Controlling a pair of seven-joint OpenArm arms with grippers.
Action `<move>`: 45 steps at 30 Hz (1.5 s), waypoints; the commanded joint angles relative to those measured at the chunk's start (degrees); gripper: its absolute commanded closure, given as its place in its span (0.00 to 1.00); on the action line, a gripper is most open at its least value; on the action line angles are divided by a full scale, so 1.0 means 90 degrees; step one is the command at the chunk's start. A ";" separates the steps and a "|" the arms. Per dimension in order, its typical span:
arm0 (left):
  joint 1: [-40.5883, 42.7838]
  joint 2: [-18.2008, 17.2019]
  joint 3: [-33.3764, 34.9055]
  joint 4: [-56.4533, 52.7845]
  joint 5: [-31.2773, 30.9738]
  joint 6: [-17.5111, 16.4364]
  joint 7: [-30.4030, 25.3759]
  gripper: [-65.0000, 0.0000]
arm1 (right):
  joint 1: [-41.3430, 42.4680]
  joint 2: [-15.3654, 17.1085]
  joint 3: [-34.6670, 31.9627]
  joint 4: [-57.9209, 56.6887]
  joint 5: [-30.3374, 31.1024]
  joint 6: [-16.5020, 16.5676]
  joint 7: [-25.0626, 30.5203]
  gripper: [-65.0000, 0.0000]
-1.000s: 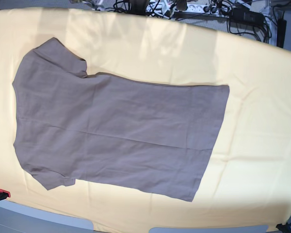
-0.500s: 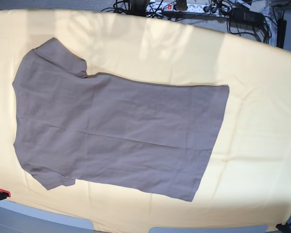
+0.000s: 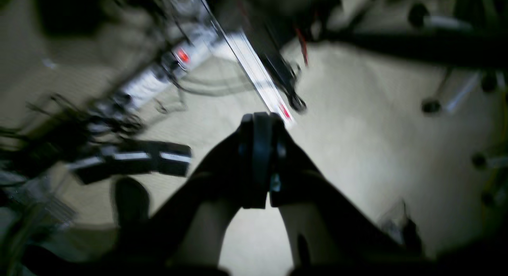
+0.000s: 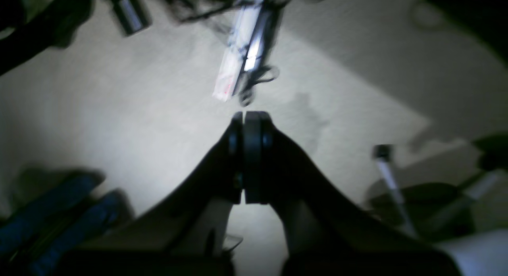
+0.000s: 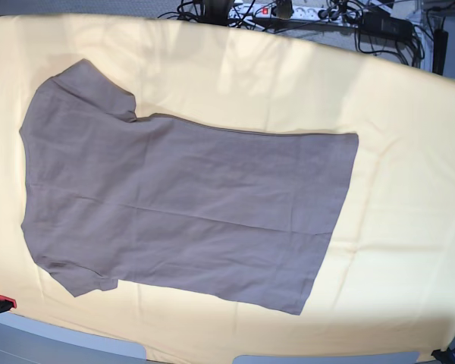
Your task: Fold the T-shirt properly
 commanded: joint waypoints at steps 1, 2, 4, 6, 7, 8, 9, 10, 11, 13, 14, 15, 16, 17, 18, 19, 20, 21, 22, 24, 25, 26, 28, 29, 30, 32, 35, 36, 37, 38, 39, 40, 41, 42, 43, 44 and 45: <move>0.0243 -0.0039 -0.0175 0.0335 -0.0027 -0.0032 -0.0039 1.00 | -0.0060 0.0036 0.0250 0.0335 0.0080 -0.0087 0.0141 1.00; 0.0362 -0.0039 -0.0393 0.0595 -0.0027 -0.0034 -0.0044 1.00 | -0.0060 0.0036 0.0476 0.0580 0.0187 -0.0075 0.0049 1.00; 0.0571 -0.0053 -0.0804 0.1071 -0.0049 -0.0036 -0.0046 1.00 | -0.0060 -0.0002 0.0947 0.0903 0.0466 -0.0022 -0.0350 1.00; 0.0755 -0.0053 -0.1178 0.1501 -0.0053 -0.0044 -0.0049 1.00 | -0.0060 -0.0010 0.1404 0.1112 0.0954 0.0289 -0.0369 1.00; 0.0811 -0.0051 -0.1338 0.1700 -0.0053 -0.0092 -0.0046 1.00 | -0.0060 -0.0010 0.1625 0.1207 0.1173 0.0435 -0.0359 1.00; 0.0860 -0.0053 -0.1489 0.1889 -0.0053 -0.0148 -0.0051 1.00 | -0.0060 -0.0010 0.1841 0.1307 0.1367 0.0578 -0.0357 1.00; 0.0860 -0.0053 -0.1622 0.2081 -0.0053 -0.0214 -0.0036 1.00 | -0.0060 -0.0010 0.2062 0.1418 0.1537 0.0702 -0.0359 1.00; 0.0857 -0.0053 -0.1746 0.2251 -0.0053 -0.0257 -0.0019 1.00 | -0.0060 -0.0010 0.2283 0.1540 0.1705 0.0799 -0.0357 1.00; 0.0855 -0.0073 -0.1868 0.2429 -0.0053 -0.0267 -0.0036 1.00 | -0.0060 -0.0010 0.2506 0.1678 0.1831 0.0872 -0.0359 1.00; 0.0855 -0.0109 -0.2086 0.2752 -0.0097 -0.0279 -0.0053 1.00 | -0.0060 -0.0010 0.2965 0.1953 0.2091 0.0964 -0.0357 1.00; 0.0855 -0.0124 -0.2195 0.2909 -0.0134 -0.0279 -0.0056 1.00 | -0.0060 -0.0010 0.3201 0.2086 0.2232 0.1022 -0.0359 1.00; 0.0848 -0.0126 -0.2305 0.2943 -0.0204 -0.0308 -0.0068 1.00 | -0.0060 -0.0010 0.3434 0.2212 0.2356 0.1115 -0.0352 1.00; 0.0835 -0.0124 -0.2407 0.2943 -0.0248 -0.0386 -0.0092 1.00 | -0.0060 -0.0010 0.3650 0.2280 0.2477 0.1202 -0.0355 1.00; 0.0811 -0.0124 -0.2506 0.2943 -0.0250 -0.0471 -0.0121 1.00 | -0.0060 -0.0010 0.3854 0.2280 0.2586 0.1302 -0.0355 1.00; 0.0741 -0.0126 -0.2586 0.2943 -0.0248 -0.0554 -0.0124 1.00 | -0.0060 -0.0010 0.4019 0.2280 0.2628 0.1389 -0.0330 1.00; 0.0636 -0.0141 -0.2662 0.2943 -0.0248 -0.0646 -0.0124 1.00 | -0.0060 -0.0002 0.4153 0.2280 0.2640 0.1498 -0.0301 1.00; 0.0498 -0.0199 -0.2713 0.2943 -0.0248 -0.0753 -0.0126 1.00 | -0.0060 0.0010 0.4248 0.2280 0.2637 0.1630 -0.0277 1.00; 0.0316 -0.0291 -0.2727 0.2943 -0.0243 -0.0816 -0.0121 1.00 | 0.0092 0.0029 0.4301 0.2280 0.2637 0.1729 -0.0267 1.00; 0.0121 -0.0393 -0.2727 0.2943 -0.0240 -0.0884 -0.0121 1.00 | 0.0279 0.0078 0.4311 0.2280 0.2633 0.1809 -0.0260 1.00; -0.0316 -0.0622 -0.2727 0.2943 -0.0240 -0.1139 -0.0124 1.00 | 0.0661 0.0223 0.4296 0.2280 0.2630 0.1957 -0.0277 1.00; -0.0549 -0.0750 -0.2727 0.2943 -0.0243 -0.1280 -0.0124 1.00 | 0.0845 0.0267 0.4279 0.2280 0.2601 0.1996 -0.0289 1.00; -0.0777 -0.0906 -0.2727 0.2943 -0.0240 -0.1423 -0.0126 1.00 | 0.1027 0.0299 0.4260 0.2280 0.2533 0.2086 -0.0287 1.00; -0.1241 -0.1229 -0.2710 0.2943 -0.0240 -0.1644 -0.0165 1.00 | 0.1370 0.0362 0.4177 0.2280 0.2397 0.2178 -0.0301 1.00; -0.1472 -0.1389 -0.2703 0.2943 -0.0240 -0.1710 -0.0226 1.00 | 0.1525 0.0386 0.4104 0.2280 0.2368 0.2222 -0.0308 1.00; -0.1690 -0.1552 -0.2703 0.2812 -0.0238 -0.1797 -0.0313 1.00 | 0.1651 0.0427 0.4014 0.2280 0.2346 0.2225 -0.0313 1.00; -0.2098 -0.1880 -0.2703 0.2470 -0.0240 -0.1989 -0.0556 1.00 | 0.1846 0.0508 0.3793 0.2280 0.2344 0.2212 -0.0376 1.00; -0.2633 -0.2288 -0.2667 0.1841 -0.0238 -0.2535 -0.1137 1.00 | 0.2081 0.0537 0.3388 0.2280 0.1899 0.2212 -0.0403 1.00; -0.2807 -0.2412 -0.2613 0.1617 -0.0236 -0.2681 -0.1302 1.00 | 0.2144 0.0537 0.3254 0.2280 0.1751 0.2210 -0.0403 1.00; -0.3014 -0.2538 -0.2521 0.1384 -0.0216 -0.2810 -0.1474 1.00 | 0.2215 0.0537 0.3121 0.2280 0.1644 0.2210 -0.0401 1.00; -0.3240 -0.2662 -0.2385 0.1141 -0.0126 -0.2965 -0.1649 0.94 | 0.2278 0.0537 0.2990 0.2280 0.1552 0.2210 -0.0398 1.00; -0.3480 -0.2783 -0.2210 0.0896 0.0029 -0.3128 -0.1851 0.84 | 0.2353 0.0537 0.2854 0.2280 0.1528 0.2210 -0.0403 1.00; -0.3723 -0.2897 -0.2001 0.0670 0.0199 -0.3264 -0.2028 0.71 | 0.2392 0.0537 0.2737 0.2237 0.1525 0.2208 -0.0403 1.00; -0.3961 -0.3009 -0.1763 0.0469 0.0410 -0.3356 -0.2169 0.58 | 0.2421 0.0534 0.2623 0.2186 0.1528 0.2210 -0.0406 1.00; -0.4197 -0.3101 -0.1489 0.0301 0.0605 -0.3364 -0.2249 0.48 | 0.2421 0.0534 0.2521 0.2159 0.1511 0.2208 -0.0406 0.92; -0.4442 -0.3191 -0.1207 0.0168 0.0746 -0.3354 -0.2273 0.44 | 0.2419 0.0534 0.2438 0.2154 0.1479 0.2210 -0.0408 0.82; -0.4697 -0.3281 -0.0925 0.0056 0.0852 -0.3330 -0.2273 0.43 | 0.2419 0.0532 0.2368 0.2154 0.1382 0.2210 -0.0406 0.72; -0.4971 -0.3354 -0.0644 -0.0032 0.0945 -0.3264 -0.2273 0.43 | 0.2419 0.0534 0.2307 0.2154 0.1290 0.2178 -0.0406 0.63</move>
